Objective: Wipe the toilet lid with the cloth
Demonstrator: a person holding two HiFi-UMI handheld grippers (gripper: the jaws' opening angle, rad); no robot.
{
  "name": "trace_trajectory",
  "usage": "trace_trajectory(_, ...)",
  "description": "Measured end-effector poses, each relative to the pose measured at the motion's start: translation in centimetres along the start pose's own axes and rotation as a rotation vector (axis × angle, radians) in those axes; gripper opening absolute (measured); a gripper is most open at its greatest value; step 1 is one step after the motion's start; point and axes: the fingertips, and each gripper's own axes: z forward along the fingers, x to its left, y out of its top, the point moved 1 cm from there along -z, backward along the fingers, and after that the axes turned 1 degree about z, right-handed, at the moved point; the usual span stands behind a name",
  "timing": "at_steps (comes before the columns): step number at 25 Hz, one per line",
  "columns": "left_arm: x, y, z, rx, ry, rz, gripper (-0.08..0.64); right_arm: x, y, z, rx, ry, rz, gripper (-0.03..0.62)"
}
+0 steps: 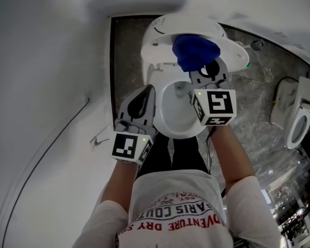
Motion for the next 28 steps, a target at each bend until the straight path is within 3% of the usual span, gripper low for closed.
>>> trace_trajectory(13,-7.4,-0.3,3.3,0.038,-0.09,0.03,0.005,-10.5,-0.8,-6.9,0.021,-0.166,0.012,0.087)
trace_trajectory(19,-10.5,-0.4,4.1,0.052,-0.132,0.043,0.005,-13.2,-1.1,-10.1,0.017,-0.221,0.044,0.087)
trace_trajectory(28,-9.9,-1.6,3.7,0.059,-0.128,0.018,0.005,-15.1,-2.9,-13.6,0.058,-0.361,0.056,0.087)
